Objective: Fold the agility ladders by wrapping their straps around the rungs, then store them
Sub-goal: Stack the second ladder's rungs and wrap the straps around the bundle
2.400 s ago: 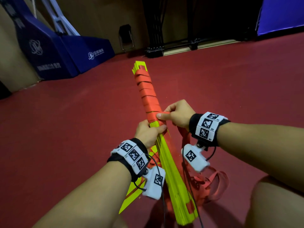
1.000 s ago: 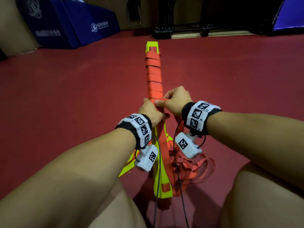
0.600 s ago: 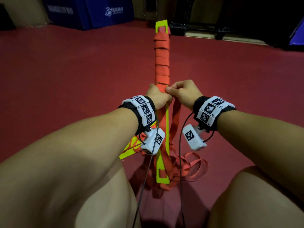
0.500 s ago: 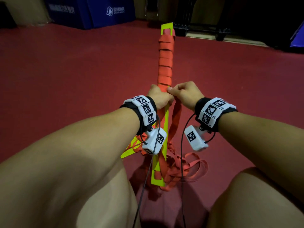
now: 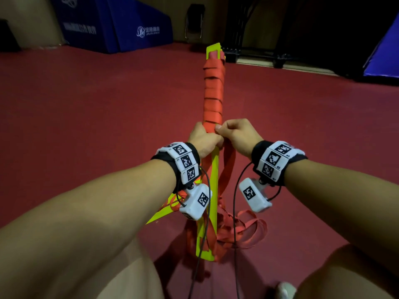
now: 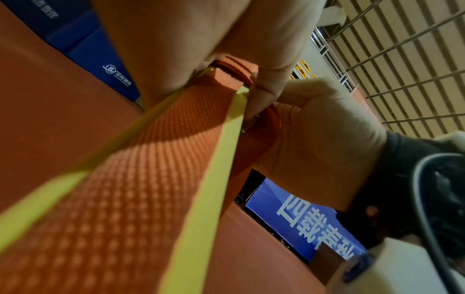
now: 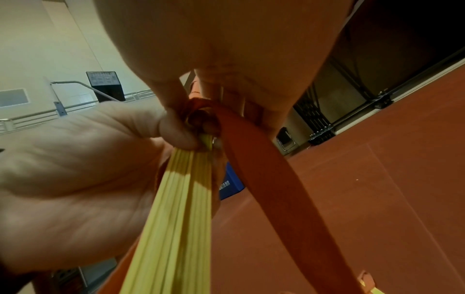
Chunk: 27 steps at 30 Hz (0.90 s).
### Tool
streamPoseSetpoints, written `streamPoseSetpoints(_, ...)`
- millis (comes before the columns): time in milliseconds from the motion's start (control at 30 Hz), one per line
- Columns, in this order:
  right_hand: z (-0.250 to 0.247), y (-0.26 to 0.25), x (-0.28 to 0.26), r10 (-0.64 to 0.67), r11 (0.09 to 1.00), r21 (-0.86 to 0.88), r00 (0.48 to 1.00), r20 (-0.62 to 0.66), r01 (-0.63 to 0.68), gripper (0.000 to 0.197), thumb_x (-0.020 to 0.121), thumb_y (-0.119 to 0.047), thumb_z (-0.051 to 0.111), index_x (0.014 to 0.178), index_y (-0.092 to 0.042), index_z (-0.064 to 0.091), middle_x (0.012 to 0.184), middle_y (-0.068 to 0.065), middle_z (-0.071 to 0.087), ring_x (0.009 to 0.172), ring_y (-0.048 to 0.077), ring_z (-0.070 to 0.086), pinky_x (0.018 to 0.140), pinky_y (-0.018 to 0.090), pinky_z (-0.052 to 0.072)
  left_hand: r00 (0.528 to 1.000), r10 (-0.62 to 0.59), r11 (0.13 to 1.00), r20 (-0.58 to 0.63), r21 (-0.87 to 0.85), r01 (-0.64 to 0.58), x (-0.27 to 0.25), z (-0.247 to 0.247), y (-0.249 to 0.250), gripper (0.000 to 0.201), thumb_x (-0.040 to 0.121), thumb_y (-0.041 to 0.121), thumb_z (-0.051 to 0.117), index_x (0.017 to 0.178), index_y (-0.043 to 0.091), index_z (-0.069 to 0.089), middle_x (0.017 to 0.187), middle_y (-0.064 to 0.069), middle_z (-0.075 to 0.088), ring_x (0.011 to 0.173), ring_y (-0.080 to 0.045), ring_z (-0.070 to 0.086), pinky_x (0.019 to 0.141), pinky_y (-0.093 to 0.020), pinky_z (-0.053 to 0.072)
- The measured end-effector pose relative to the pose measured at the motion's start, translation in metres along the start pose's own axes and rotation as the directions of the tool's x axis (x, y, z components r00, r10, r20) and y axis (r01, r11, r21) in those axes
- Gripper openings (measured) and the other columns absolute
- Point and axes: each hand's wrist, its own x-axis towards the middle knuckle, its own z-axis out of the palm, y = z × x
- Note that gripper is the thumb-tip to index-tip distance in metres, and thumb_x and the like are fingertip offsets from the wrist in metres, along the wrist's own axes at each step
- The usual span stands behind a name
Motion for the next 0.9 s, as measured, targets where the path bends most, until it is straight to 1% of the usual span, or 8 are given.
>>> streamPoseSetpoints(100,-0.002,-0.007,-0.002,0.002,1.000,-0.006,1.000,-0.019,-0.002,0.040,0.080,-0.049,0.061,0.059,-0.015,0.062,0.062,0.009,0.067,0.059,0.018,0.056,0.065,0.037,0.045,1.000,0.026,0.999,0.008,-0.033,-0.026,-0.012,-0.002,0.010,0.037,0.035,0.016,0.063,0.071,0.013,0.069,0.067,-0.009,0.069,0.064,-0.028,0.066,0.064,-0.044,0.057)
streamPoseSetpoints(267,0.007,-0.001,-0.009,0.069,0.997,0.023,0.997,-0.024,-0.068,0.037,0.079,-0.047,0.065,0.056,-0.018,0.061,0.059,0.006,0.063,0.058,0.020,0.054,0.063,0.036,0.044,1.000,-0.005,0.990,-0.024,-0.142,0.002,-0.027,0.001,0.002,0.018,0.049,0.009,0.065,0.064,0.018,0.065,0.054,0.001,0.061,0.056,-0.023,0.057,0.054,-0.028,0.046)
streamPoseSetpoints(367,0.023,0.022,-0.016,0.099,0.992,0.081,0.995,-0.010,-0.098,0.038,0.089,-0.031,0.069,0.056,-0.017,0.057,0.056,0.007,0.058,0.056,0.021,0.052,0.061,0.035,0.042,1.000,-0.025,0.970,-0.014,-0.241,0.021,-0.035,0.006,-0.024,0.019,0.057,-0.001,0.064,0.068,0.014,0.063,0.053,0.000,0.058,0.052,-0.020,0.054,0.046,-0.021,0.043)
streamPoseSetpoints(433,0.039,0.045,-0.022,0.122,0.990,0.065,0.992,0.017,-0.122,0.039,0.086,-0.037,0.068,0.054,-0.018,0.057,0.055,0.005,0.059,0.056,0.022,0.054,0.061,0.037,0.044,0.998,-0.055,0.955,-0.006,-0.293,0.051,-0.040,0.011,-0.049,0.020,0.058,-0.006,0.062,0.069,0.011,0.061,0.057,-0.006,0.057,0.054,-0.022,0.054,0.048,-0.023,0.045)
streamPoseSetpoints(533,0.063,0.082,-0.034,0.159,0.982,0.090,0.984,0.075,-0.165,0.039,0.088,-0.034,0.069,0.055,-0.016,0.057,0.055,0.007,0.058,0.054,0.021,0.052,0.059,0.036,0.042,0.992,-0.129,0.932,-0.002,-0.343,0.121,-0.044,0.021,-0.096,0.026,0.045,0.002,0.058,0.069,0.011,0.062,0.060,-0.009,0.058,0.060,-0.024,0.056,0.059,-0.036,0.049)
streamPoseSetpoints(667,0.088,0.120,-0.055,0.167,0.956,0.224,0.979,0.120,-0.191,0.036,0.094,-0.017,0.066,0.062,-0.007,0.053,0.057,0.010,0.052,0.054,0.018,0.047,0.054,0.026,0.040,0.981,-0.192,0.908,0.025,-0.376,0.187,-0.053,0.032,-0.144,0.032,0.045,0.002,0.057,0.076,0.007,0.063,0.065,-0.009,0.057,0.064,-0.022,0.056,0.060,-0.033,0.047)
streamPoseSetpoints(800,0.112,0.154,-0.078,0.222,0.916,0.303,0.961,0.164,-0.263,0.036,0.093,-0.019,0.067,0.064,-0.001,0.055,0.063,0.014,0.051,0.056,0.018,0.044,0.053,0.025,0.039,0.972,-0.232,0.909,0.049,-0.346,0.234,-0.064,0.040,-0.189,0.039,0.046,0.002,0.058,0.084,0.005,0.063,0.071,-0.010,0.060,0.068,-0.022,0.058,0.061,-0.033,0.047)
streamPoseSetpoints(900,0.124,0.180,-0.096,0.254,0.902,0.295,0.940,0.228,-0.315,0.031,0.094,-0.018,0.066,0.068,-0.002,0.059,0.062,0.007,0.053,0.057,0.013,0.045,0.055,0.021,0.037,0.946,-0.321,0.888,0.049,-0.330,0.319,-0.074,0.040,-0.220,0.051,0.044,0.005,0.063,0.095,0.003,0.062,0.074,-0.011,0.064,0.068,-0.024,0.063,0.059,-0.032,0.049)
